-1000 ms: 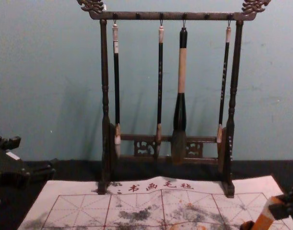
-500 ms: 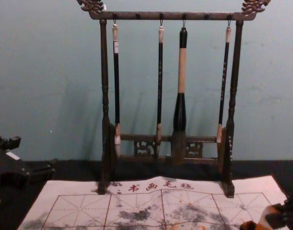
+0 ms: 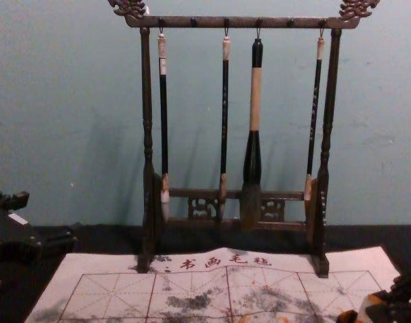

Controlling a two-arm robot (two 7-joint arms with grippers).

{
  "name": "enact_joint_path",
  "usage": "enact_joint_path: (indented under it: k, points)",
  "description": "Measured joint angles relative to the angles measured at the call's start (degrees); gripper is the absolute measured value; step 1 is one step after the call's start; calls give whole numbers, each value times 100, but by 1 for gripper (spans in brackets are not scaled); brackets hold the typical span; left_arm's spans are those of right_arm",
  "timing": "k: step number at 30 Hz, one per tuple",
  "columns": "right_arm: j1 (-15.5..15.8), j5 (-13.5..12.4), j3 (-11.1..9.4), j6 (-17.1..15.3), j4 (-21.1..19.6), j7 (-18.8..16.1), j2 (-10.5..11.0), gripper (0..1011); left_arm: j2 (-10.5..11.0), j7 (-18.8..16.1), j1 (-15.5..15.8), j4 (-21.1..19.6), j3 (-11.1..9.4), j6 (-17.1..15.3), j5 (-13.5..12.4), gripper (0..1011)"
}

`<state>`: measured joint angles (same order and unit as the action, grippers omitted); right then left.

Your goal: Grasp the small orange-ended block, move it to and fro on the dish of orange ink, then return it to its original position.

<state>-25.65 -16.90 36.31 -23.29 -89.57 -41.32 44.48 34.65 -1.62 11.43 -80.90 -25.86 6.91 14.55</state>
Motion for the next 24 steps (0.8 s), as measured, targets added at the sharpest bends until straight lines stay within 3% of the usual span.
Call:
enact_joint_path:
  k: [24]
  points:
    - [-147,174,93,-147,53,-40,-107,104,0,0,0,0,0,0,0,1001]
